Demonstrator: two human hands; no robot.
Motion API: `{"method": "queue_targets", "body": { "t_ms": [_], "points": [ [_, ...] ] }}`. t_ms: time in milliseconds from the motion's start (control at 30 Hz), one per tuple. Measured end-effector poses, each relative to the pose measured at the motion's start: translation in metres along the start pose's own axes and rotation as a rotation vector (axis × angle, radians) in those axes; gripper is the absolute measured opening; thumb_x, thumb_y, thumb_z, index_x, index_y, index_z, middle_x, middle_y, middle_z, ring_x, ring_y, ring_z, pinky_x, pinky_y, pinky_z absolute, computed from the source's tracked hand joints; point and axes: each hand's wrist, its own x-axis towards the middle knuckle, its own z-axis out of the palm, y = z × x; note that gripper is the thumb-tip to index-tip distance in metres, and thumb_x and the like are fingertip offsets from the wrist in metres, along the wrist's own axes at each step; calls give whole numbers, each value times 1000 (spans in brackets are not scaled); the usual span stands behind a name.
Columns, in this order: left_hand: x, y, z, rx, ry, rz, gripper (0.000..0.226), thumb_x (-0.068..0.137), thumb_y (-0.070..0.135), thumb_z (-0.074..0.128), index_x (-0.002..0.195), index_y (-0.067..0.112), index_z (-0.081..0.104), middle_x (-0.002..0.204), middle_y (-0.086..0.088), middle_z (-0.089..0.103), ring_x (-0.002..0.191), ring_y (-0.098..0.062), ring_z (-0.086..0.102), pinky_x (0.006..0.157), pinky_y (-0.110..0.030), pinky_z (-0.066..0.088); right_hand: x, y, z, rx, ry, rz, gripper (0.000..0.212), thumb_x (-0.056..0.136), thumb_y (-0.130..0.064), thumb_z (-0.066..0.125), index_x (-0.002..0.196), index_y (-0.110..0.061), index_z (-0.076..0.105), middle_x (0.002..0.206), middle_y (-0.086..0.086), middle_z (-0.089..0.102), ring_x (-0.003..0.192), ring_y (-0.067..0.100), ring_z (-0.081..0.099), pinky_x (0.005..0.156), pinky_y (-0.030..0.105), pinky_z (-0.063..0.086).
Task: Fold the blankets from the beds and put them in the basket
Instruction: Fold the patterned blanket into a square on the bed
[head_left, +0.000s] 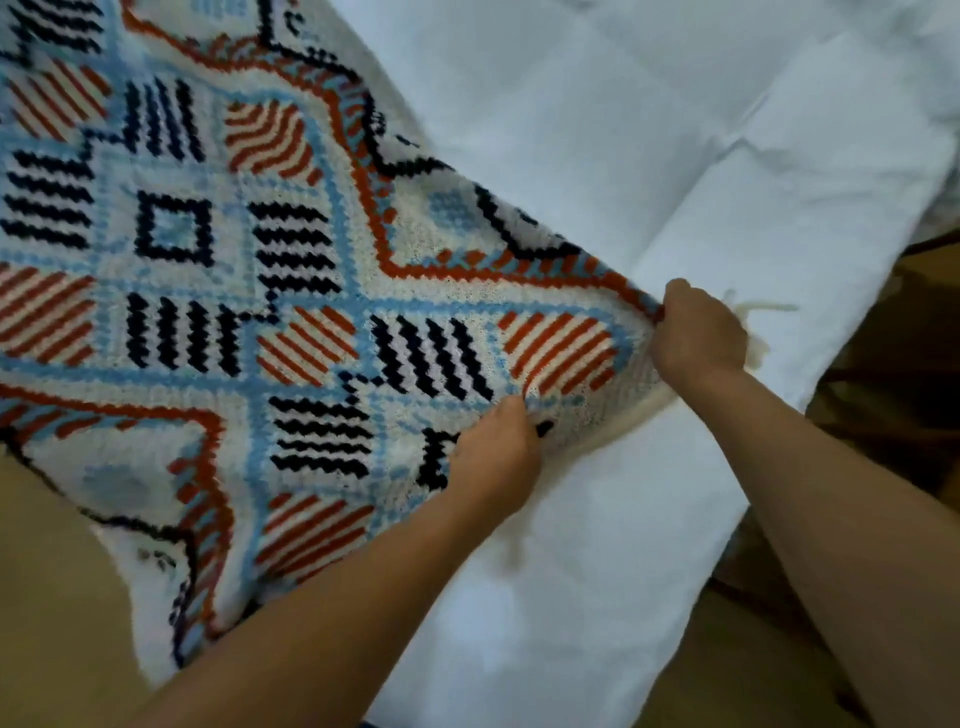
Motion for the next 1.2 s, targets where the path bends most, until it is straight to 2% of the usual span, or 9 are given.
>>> {"method": "queue_targets", "body": {
  "t_ms": [300, 400, 467, 500, 567, 667, 800, 1000, 1200],
  "points": [
    [71, 92, 35, -84, 116, 165, 14, 99, 20, 32, 87, 14, 37, 82, -8, 49, 71, -23, 49, 59, -34, 38, 71, 77, -51, -139, 313, 44, 17, 86, 1, 47, 103, 2, 47, 104, 26, 56, 101, 43, 51, 65, 41, 37],
    [88, 96, 55, -94, 68, 145, 16, 98, 21, 34, 108, 12, 44, 110, -10, 52, 99, -26, 50, 83, -39, 42, 90, 86, -33, -113, 334, 100, 19, 87, 0, 46, 106, 1, 48, 108, 25, 54, 105, 42, 46, 70, 44, 38],
    [89, 81, 74, 46, -40, 118, 46, 96, 32, 37, 138, 16, 28, 140, -8, 36, 131, -29, 32, 112, -48, 16, 96, 88, -6, -84, 226, 114, 31, 91, -10, 48, 121, -2, 44, 125, 24, 46, 119, 40, 38, 88, 50, 38],
    [88, 68, 82, 138, -73, 124, 58, 95, 38, 38, 145, 18, 15, 151, -6, 22, 140, -26, 17, 114, -50, 0, 96, 87, 11, -56, 138, 119, 42, 93, -20, 48, 131, -5, 37, 136, 23, 39, 128, 39, 32, 99, 51, 32],
    [81, 40, 95, 375, -105, 212, 71, 94, 46, 34, 147, 20, -6, 158, -2, -4, 144, -21, -11, 106, -50, -21, 93, 82, 40, 20, -36, 138, 61, 96, -39, 41, 146, -15, 17, 153, 16, 19, 141, 37, 13, 111, 52, 17],
    [68, 15, 104, 574, -149, 309, 72, 96, 49, 23, 139, 19, -25, 154, 0, -22, 130, -19, -36, 95, -44, -36, 84, 76, 71, 122, -160, 165, 62, 97, -45, 31, 148, -23, 5, 159, 7, 3, 144, 33, 0, 112, 57, 7],
    [62, 18, 105, 564, -153, 261, 68, 97, 43, 20, 136, 17, -28, 153, 0, -24, 132, -19, -34, 97, -42, -33, 74, 69, 85, 186, -138, 206, 59, 98, -43, 27, 149, -20, 7, 158, 11, 4, 144, 34, 6, 112, 53, 16],
    [46, 16, 101, 564, -197, 234, 67, 97, 37, 25, 145, 13, -15, 156, -5, -16, 142, -23, -18, 110, -43, -17, 38, 36, 99, 447, -41, 361, 61, 97, -35, 37, 147, -8, 15, 153, 21, 18, 142, 33, 16, 113, 42, 18],
    [4, -13, 101, 494, -136, 199, 72, 92, 35, 36, 148, 14, -4, 157, -4, 0, 144, -21, -7, 114, -41, -11, -7, 0, 102, 812, 93, 602, 63, 88, -27, 56, 140, -6, 27, 138, 15, 41, 125, 32, 41, 96, 40, 39]
  ]
}}
